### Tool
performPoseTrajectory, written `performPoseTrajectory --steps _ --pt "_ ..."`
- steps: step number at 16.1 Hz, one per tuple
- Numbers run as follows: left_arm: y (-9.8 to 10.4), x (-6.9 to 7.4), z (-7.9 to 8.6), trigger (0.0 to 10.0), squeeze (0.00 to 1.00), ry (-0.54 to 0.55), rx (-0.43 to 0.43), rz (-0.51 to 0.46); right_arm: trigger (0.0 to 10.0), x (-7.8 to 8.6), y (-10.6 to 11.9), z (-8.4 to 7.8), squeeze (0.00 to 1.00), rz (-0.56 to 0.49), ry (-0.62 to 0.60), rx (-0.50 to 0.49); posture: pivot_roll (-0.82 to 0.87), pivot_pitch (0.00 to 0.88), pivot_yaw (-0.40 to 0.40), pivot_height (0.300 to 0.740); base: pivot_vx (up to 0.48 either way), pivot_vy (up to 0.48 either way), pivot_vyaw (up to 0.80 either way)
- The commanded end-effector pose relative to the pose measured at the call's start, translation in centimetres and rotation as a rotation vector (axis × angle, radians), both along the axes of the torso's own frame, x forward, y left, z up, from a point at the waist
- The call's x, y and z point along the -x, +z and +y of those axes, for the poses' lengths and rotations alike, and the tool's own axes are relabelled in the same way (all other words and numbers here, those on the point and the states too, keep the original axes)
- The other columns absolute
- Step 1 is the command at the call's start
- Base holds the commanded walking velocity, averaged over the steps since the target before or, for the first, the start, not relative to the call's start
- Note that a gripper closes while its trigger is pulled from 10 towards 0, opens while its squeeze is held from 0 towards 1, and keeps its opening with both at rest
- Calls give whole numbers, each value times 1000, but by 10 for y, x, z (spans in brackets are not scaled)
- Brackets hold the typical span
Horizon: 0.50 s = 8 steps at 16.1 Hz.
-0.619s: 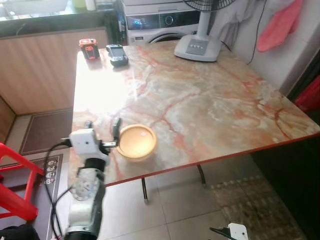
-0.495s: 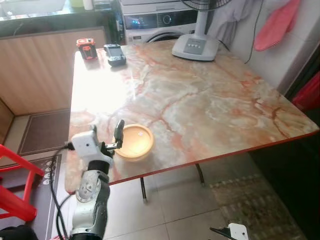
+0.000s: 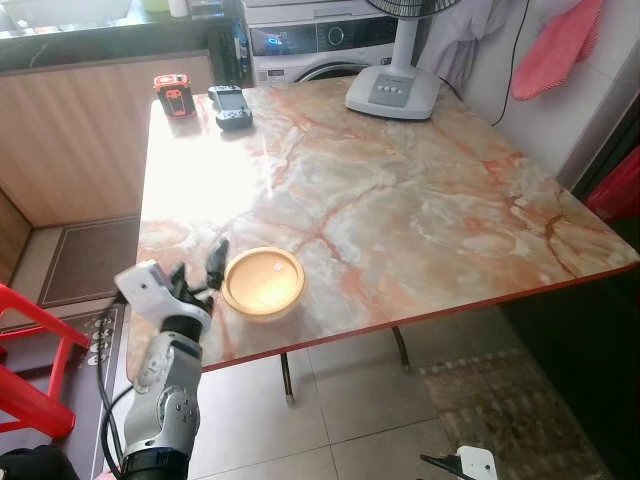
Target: Restocking fridge
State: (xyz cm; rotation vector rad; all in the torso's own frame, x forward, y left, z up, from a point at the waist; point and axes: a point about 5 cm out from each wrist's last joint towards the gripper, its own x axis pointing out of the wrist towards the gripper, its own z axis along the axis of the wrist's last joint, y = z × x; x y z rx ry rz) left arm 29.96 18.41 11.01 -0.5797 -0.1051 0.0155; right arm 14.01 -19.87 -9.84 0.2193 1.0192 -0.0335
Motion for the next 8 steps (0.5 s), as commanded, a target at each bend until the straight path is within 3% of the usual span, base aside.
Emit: performPoseTrajectory --steps 1,4,5,8 --pt "-2 -4 -1 10000 1000 -12 11 16 10000 3 -1 0 0 15 -1 0 147 61 -2 740 0 0 0" --pt "-3 -10 -13 10000 1000 -93 17 19 10000 3 -1 -1 0 13 -2 2 136 59 -1 740 0 0 0" --pt "-2 -12 -16 10000 0 -115 26 18 10000 3 -1 -1 0 12 -2 3 135 59 -1 740 0 0 0" --pt "-6 -14 -23 10000 0 -160 44 31 10000 2 -1 -1 0 11 0 5 131 60 -2 740 0 0 0"
